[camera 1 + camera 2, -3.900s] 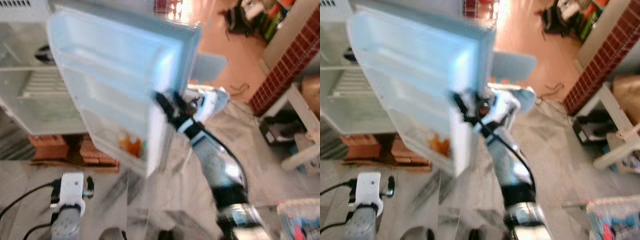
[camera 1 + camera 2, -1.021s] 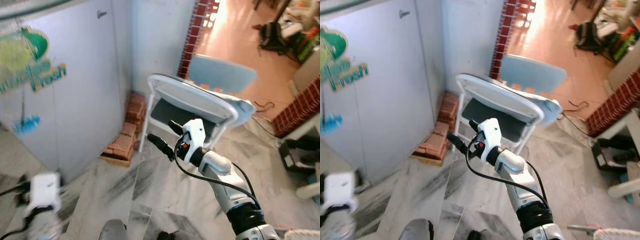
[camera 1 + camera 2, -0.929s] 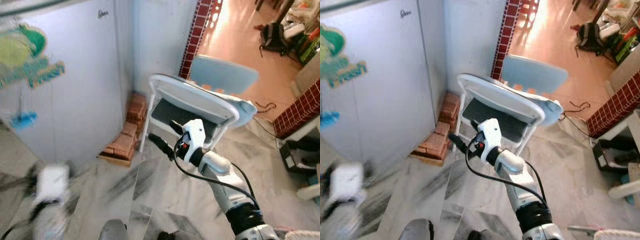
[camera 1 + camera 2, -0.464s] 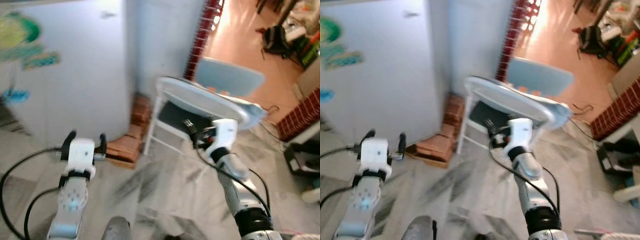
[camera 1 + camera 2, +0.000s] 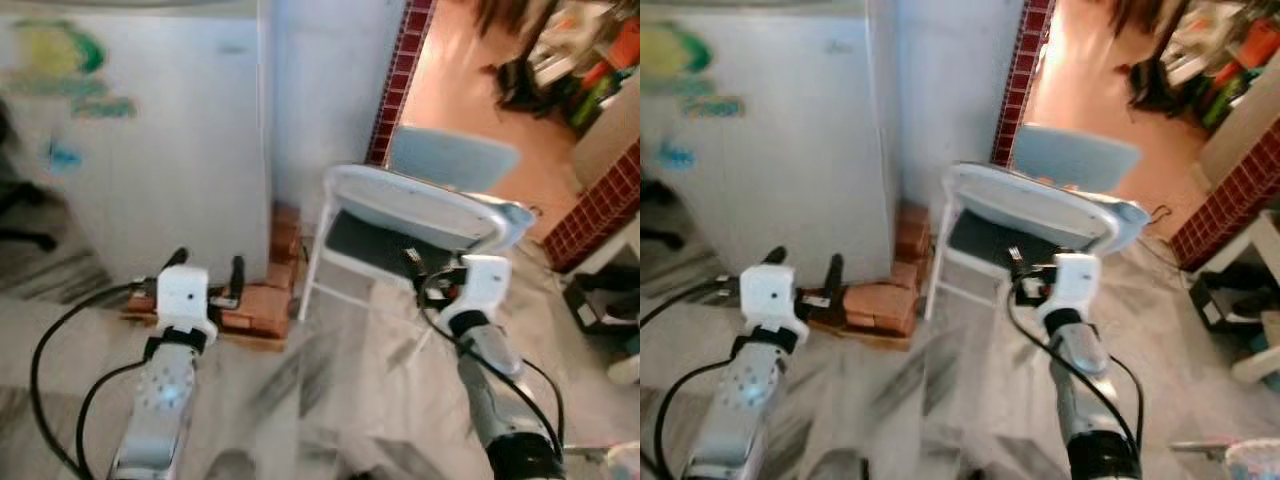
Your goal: Restocking fridge
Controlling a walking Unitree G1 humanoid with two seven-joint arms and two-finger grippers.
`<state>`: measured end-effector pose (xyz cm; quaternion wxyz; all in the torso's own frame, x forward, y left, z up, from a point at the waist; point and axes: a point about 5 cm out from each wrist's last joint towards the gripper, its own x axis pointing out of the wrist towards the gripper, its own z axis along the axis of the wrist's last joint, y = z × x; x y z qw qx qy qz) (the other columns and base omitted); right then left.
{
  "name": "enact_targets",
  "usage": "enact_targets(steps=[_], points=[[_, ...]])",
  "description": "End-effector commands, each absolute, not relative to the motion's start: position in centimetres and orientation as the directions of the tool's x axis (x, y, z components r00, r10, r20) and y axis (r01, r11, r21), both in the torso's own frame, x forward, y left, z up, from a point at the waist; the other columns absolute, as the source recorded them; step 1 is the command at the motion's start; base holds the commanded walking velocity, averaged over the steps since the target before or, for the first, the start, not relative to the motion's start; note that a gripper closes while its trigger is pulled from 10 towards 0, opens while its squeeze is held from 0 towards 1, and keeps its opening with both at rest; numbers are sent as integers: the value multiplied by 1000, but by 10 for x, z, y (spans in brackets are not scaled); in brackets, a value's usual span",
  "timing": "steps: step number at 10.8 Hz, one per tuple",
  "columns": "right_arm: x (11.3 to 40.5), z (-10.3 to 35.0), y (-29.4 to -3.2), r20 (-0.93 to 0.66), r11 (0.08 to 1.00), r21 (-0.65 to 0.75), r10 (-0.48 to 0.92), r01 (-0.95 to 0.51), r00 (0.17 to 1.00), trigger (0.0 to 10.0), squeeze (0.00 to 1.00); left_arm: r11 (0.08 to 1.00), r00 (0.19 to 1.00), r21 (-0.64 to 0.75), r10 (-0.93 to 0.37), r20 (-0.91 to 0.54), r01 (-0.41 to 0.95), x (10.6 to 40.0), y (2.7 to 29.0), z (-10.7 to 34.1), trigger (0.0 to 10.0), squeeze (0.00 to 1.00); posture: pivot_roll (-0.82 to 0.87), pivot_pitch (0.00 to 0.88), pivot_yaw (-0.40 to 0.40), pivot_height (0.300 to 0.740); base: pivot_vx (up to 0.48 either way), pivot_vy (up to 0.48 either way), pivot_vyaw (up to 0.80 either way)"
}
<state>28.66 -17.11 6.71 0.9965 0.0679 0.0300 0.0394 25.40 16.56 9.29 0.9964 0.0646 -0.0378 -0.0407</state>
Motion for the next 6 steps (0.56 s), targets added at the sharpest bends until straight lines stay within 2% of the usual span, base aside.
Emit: enact_targets(steps=[1, 2, 6], points=[[289, 72, -168, -32, 988, 132, 83, -78, 996, 10000, 0, 988, 992, 129, -98, 74, 88, 255, 166, 97, 10000, 435, 173, 43, -81, 740, 0, 480, 0], [290, 72, -170, -27, 990, 126, 73, -69, 997, 10000, 0, 986, 992, 138, -103, 71, 92, 256, 167, 97, 10000, 0, 173, 43, -79, 740, 0, 480, 0], [286, 69, -169, -32, 990, 128, 60, -55, 998, 10000, 0, 985, 995, 151, -92, 45, 84, 259, 173, 94, 10000, 0, 168, 41, -69, 740, 0, 480, 0]])
